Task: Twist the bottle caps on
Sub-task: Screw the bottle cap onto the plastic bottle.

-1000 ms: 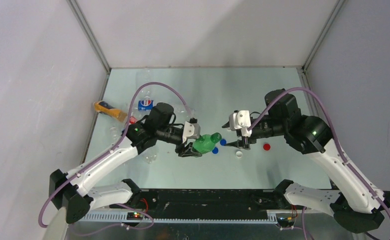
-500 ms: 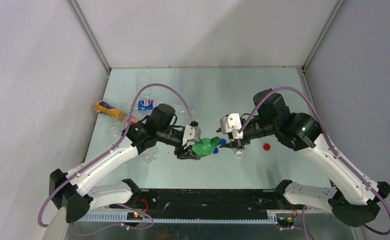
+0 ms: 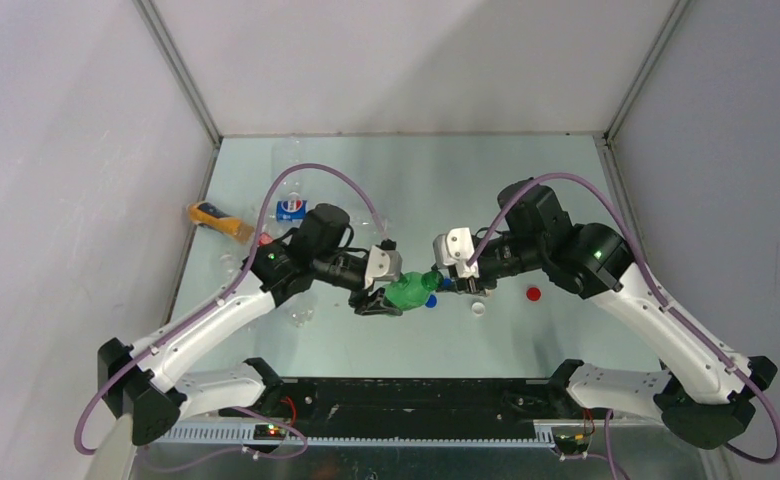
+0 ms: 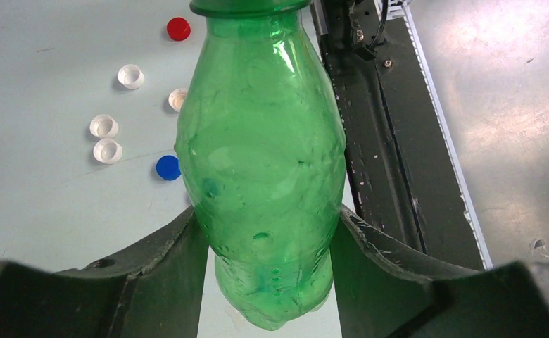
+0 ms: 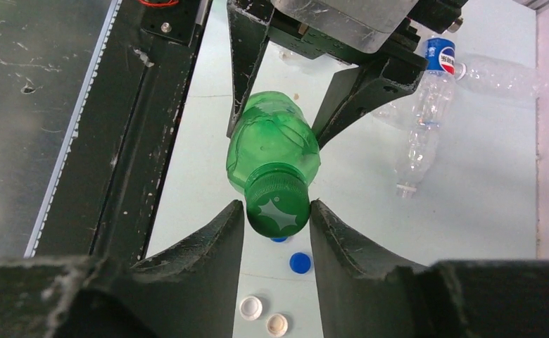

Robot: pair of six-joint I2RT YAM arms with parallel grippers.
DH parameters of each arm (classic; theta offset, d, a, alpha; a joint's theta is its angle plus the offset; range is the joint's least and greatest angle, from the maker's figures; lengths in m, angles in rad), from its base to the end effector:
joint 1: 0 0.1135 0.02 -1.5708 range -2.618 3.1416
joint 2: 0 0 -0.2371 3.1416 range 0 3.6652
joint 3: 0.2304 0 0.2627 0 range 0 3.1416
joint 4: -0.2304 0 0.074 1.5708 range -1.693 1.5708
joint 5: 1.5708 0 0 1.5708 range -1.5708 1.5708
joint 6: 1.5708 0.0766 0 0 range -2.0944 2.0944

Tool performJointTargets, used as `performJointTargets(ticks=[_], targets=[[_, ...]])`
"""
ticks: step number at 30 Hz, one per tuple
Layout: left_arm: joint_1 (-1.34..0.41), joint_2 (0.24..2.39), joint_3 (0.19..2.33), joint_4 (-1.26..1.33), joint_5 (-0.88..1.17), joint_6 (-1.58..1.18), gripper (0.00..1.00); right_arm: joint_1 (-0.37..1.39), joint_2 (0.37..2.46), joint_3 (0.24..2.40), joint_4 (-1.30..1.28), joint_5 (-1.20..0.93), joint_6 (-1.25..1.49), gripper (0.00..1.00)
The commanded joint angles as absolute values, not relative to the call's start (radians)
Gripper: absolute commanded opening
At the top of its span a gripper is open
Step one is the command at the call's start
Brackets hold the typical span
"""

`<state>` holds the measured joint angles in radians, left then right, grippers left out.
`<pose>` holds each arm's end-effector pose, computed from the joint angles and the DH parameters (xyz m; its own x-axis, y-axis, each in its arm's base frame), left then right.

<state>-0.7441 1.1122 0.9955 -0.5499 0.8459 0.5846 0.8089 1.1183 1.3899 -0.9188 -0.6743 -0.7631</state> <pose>0.1628 -0.2278 0.2787 0.1074 0.3985 -0.9108 0.9865 -0.1566 0.0477 0.1403 0.2164 0.3724 0.3275 -0.4389 -0.8367 -0.9446 -0.1723 -0.2793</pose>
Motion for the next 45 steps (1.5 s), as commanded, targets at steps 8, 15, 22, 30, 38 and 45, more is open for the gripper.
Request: performJointTargets(ticks=[8,15,22,30,38,45], targets=[[-0.774,1.095,1.035,-0.452,0.67,0.558,0.0,0.814,1.155,1.391,-0.903,-0.659,-0.601,0.15],[-0.84,1.008,0.948,-0.252,0.32,0.493,0.0,0.814,1.221,1.378,-0.783,-0.435,-0.05,0.0],[-0.961,0.943,0.862,-0.103,-0.057,0.6,0.0,0.739,1.355,1.376,-0.836,-0.346,0.703,0.0],[-1.0,0.951,0.816,-0.129,-0.111,0.578,0.0,0.717,1.334,1.362,-0.73,-0.327,0.815,0.14],[-0.866,0.95,0.833,-0.304,0.219,0.489,0.0,0.698,1.19,1.343,-0.67,-0.303,0.455,0.52],[-0.797,1.008,0.927,-0.505,0.561,0.543,0.0,0.667,1.089,1.33,-0.67,-0.549,-0.012,0.63]])
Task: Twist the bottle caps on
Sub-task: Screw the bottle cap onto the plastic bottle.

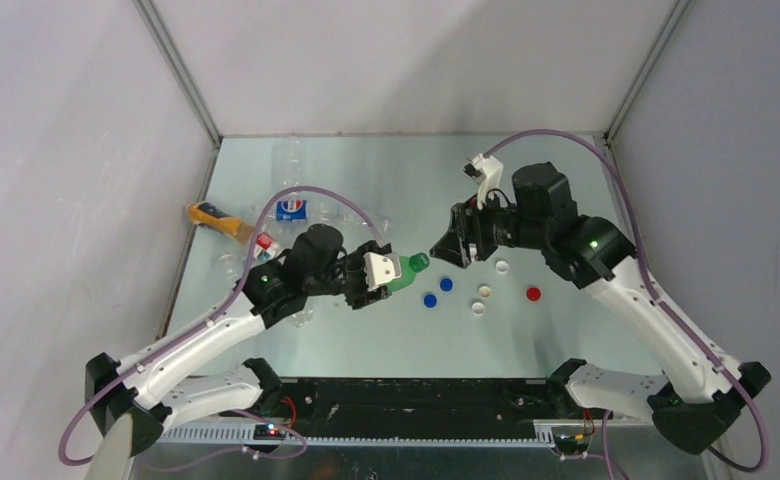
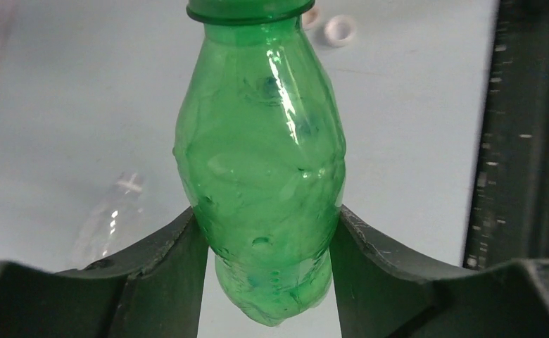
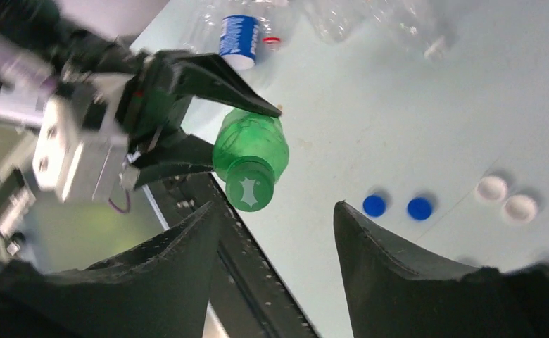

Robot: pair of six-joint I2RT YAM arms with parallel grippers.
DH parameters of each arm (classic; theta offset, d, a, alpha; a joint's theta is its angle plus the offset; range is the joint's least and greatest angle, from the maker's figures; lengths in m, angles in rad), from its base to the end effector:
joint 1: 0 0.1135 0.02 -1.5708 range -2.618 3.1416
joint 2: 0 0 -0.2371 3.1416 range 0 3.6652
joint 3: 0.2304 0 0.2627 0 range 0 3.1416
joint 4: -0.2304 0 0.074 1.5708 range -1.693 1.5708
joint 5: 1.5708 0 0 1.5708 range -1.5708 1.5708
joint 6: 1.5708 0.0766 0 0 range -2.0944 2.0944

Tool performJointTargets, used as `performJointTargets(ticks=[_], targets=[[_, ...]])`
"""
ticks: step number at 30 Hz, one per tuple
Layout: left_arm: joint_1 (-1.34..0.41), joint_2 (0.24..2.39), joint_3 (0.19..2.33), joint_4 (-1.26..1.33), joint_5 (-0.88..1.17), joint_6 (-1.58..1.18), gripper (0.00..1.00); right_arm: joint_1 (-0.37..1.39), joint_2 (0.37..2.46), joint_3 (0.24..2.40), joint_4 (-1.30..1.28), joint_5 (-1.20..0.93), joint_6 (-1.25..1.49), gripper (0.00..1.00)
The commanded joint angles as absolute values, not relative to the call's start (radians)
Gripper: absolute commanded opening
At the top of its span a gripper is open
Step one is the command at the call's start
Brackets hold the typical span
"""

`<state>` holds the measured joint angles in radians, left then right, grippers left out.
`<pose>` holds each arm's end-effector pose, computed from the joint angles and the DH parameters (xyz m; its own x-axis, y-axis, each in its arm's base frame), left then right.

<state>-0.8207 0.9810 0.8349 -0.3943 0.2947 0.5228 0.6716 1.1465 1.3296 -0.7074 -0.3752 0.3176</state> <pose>0.1720 -0.2172 0.2569 0.1305 0.5608 -0.8176 0.9288 0.2194 0.2987 0.2085 0.2016 0.3624 -0.6306 -0.1301 -0.7651 -0.6635 0.6017 0.4446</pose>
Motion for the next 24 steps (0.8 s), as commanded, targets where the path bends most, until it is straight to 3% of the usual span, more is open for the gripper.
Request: performJointTargets(ticks=[1,5,11,24], targets=[[-0.793,1.017,0.951,-0.549,0.586,0.551,0.0,0.667,1.073,1.33,-0.681,-0.624,-0.112,0.64],[-0.789,1.079,1.033,-0.659,0.712,0.594,0.0,0.675,1.036,1.32,-0.743,-0.762,-0.38,0.64],[-0.789,1.145,1.099,-0.72,0.793,0.625,0.0,0.737,0.992,1.306,-0.836,-0.751,-0.695,0.64],[-0.791,1.173,1.149,-0.761,0.831,0.658,0.01,0.804,0.994,1.269,-0.822,-0.748,-0.78,0.56]])
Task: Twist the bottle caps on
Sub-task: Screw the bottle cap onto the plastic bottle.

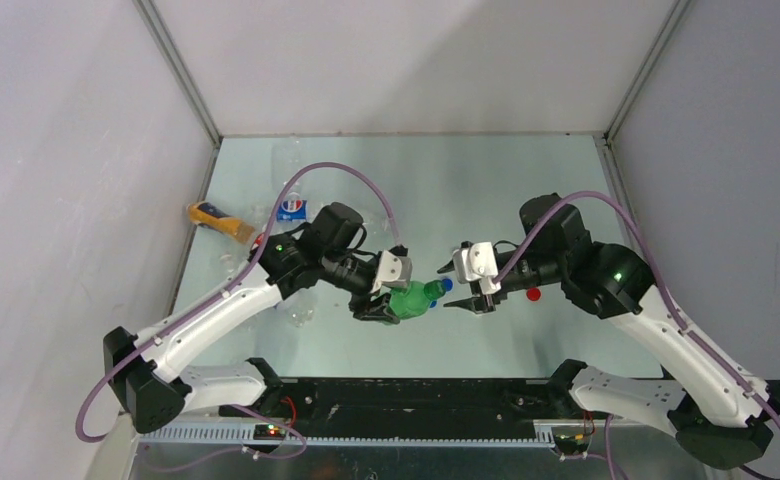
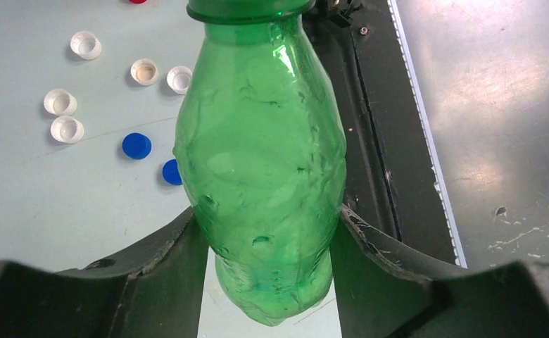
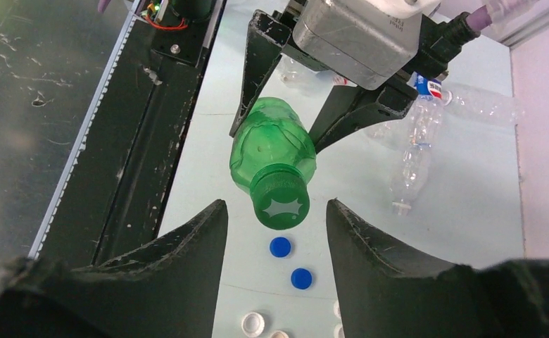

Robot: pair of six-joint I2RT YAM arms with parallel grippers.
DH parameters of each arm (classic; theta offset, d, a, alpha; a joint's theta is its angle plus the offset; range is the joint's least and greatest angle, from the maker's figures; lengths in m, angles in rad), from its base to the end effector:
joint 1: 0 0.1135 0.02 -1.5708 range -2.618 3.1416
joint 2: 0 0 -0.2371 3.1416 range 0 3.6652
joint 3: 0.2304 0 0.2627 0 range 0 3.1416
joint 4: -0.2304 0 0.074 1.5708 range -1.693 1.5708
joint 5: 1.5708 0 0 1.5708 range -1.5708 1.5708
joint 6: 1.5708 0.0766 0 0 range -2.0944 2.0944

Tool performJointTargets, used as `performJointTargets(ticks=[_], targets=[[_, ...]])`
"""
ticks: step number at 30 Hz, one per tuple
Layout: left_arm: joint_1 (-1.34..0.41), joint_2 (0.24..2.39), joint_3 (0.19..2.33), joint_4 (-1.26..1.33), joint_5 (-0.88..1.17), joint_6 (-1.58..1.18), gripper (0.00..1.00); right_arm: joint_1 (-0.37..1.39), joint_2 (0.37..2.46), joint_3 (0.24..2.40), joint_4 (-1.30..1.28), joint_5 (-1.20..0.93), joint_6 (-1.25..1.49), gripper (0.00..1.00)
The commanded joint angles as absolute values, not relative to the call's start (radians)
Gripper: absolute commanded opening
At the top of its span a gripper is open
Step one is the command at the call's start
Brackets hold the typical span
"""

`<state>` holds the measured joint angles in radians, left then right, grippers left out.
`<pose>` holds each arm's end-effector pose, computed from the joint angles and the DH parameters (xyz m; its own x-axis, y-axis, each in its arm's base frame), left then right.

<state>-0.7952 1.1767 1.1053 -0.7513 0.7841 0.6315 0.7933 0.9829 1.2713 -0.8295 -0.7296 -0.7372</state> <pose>0.1543 -0.2346 0.2800 0.0828 0.5126 -0.8546 0.9825 -0.1857 -0.0162 0.1243 0.1990 0.3735 0.3590 -0.3496 -0.8654 -0.9329 -0.1611 -0.3220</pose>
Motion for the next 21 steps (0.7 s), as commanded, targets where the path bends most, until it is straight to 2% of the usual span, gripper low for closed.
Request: performJointTargets(ticks=[1,14,18,21], targets=[[-0.79,1.172,1.149,-0.762,0.831,0.658,0.01,0.805,0.995,1.269,-0.819,-0.75,-0.779,0.55],[-0.793,1.172,1.152,-0.756,0.829,0.659,0.01,0.818,1.023,1.269,-0.82,-0.752,-0.783,0.46],[-0.793,1.169,1.155,-0.756,0.825,0.66,0.01,0.819,1.034,1.269,-0.827,-0.747,-0.786,0.4],[-0.794,1.166,1.157,-0.755,0.821,0.66,0.01,0.82,1.043,1.269,-0.834,-0.743,-0.782,0.31]])
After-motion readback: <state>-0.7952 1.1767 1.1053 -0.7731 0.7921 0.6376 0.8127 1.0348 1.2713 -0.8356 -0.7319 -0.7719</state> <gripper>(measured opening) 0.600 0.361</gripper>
